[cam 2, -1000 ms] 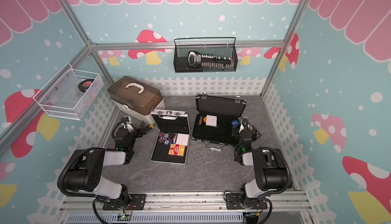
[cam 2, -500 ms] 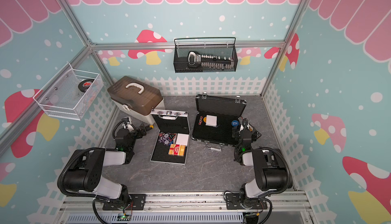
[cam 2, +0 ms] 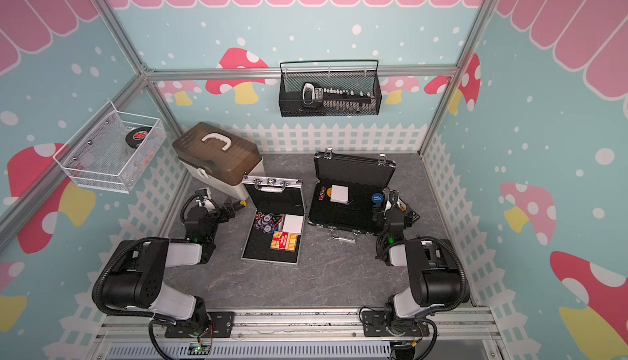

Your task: Open the poker set cases

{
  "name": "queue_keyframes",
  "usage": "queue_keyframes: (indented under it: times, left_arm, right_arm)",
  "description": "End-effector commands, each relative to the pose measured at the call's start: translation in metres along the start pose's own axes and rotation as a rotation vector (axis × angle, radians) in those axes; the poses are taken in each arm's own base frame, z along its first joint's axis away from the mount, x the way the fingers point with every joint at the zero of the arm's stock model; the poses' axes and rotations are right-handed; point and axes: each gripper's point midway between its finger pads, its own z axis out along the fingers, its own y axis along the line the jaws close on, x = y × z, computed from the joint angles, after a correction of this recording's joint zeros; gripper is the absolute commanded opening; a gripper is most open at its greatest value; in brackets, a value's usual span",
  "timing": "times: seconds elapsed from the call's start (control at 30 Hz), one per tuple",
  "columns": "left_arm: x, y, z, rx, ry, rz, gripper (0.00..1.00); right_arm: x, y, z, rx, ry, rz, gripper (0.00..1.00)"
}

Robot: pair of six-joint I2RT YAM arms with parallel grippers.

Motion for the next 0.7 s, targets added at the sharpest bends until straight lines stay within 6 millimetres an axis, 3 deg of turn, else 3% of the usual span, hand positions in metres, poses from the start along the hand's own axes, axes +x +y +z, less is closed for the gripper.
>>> queue_keyframes:
  times: [0.0, 0.1, 0.23, 0.4, 0.47, 0.57, 0.67]
  left_arm:
    - [-0.025, -0.014, 0.000, 0.090, -0.115, 0.012, 0.99]
    - [-0.022, -0.013, 0.001, 0.083, -0.141, 0.016, 0.99]
    - [-0.018, -0.027, 0.007, 0.158, -0.149, 0.041, 0.99]
    - [-0.005, -0.030, 0.022, 0.174, -0.122, 0.053, 0.99]
    - [-0.007, -0.025, 0.026, 0.137, -0.110, 0.038, 0.99]
    - [-0.003, 0.003, 0.042, -0.035, -0.044, -0.024, 0.99]
    - [-0.001, -0.003, 0.044, -0.015, -0.015, -0.002, 0.99]
  right_arm:
    - [-0.039, 0.030, 0.006, -0.164, -0.150, -0.008, 0.99]
    - [-0.037, 0.036, 0.010, -0.190, -0.158, -0.038, 0.99]
    - [-0.028, 0.033, 0.009, -0.166, -0.207, -0.034, 0.99]
    - [-0.019, 0.027, 0.026, -0.107, -0.158, -0.016, 0.99]
    - [-0.013, 0.021, 0.037, -0.057, -0.072, -0.004, 0.99]
    - [-0.017, 0.016, 0.056, 0.013, -0.001, -0.004, 0.99]
    - [-0.018, 0.017, 0.055, 0.010, -0.015, -0.003, 0.99]
